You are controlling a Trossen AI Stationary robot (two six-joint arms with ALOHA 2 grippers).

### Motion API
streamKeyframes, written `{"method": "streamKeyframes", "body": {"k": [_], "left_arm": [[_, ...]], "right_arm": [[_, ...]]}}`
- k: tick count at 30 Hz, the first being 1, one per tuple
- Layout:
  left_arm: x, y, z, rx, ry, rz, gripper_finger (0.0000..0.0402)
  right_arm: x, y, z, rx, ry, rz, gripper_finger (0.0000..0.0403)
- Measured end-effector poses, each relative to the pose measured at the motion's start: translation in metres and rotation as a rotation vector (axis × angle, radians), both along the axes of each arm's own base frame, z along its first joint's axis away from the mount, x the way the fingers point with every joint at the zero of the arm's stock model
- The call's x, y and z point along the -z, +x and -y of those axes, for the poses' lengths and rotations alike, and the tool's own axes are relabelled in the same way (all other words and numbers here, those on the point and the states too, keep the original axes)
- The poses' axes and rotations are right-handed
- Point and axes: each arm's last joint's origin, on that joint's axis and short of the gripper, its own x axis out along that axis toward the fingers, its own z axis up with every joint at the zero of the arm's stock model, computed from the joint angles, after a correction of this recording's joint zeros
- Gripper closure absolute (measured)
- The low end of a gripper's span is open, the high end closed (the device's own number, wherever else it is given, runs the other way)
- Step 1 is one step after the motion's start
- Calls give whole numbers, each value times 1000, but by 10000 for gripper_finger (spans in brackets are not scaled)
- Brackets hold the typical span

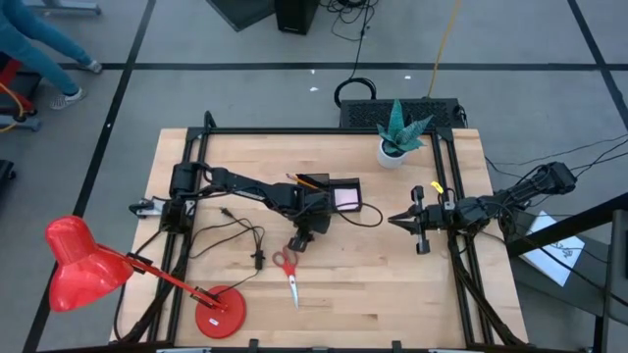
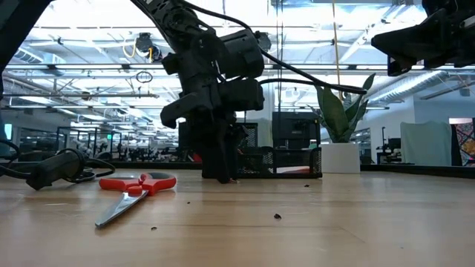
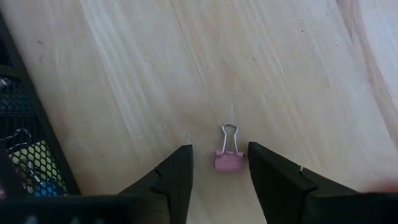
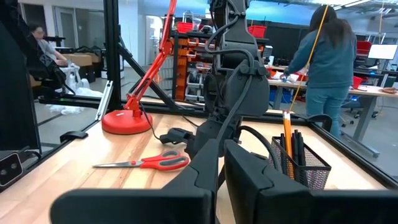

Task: Pick and place office supplies into organizer
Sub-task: Put the pink binder clip into the black desk organizer

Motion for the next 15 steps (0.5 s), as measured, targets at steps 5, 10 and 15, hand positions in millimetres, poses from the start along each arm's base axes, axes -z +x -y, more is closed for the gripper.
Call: {"method": "streamKeyframes", "body": {"k": [5, 10, 15], "left_arm": [[0, 0, 0, -4, 7, -1, 294], [1, 0, 2, -4, 16, -3, 342], [1, 0, 2, -8, 13, -3, 341]], "right_arm": [[0, 0, 0, -1, 9, 0, 385], [0, 0, 0, -1, 12, 0, 385], [0, 0, 0, 0, 12, 0, 385]]}}
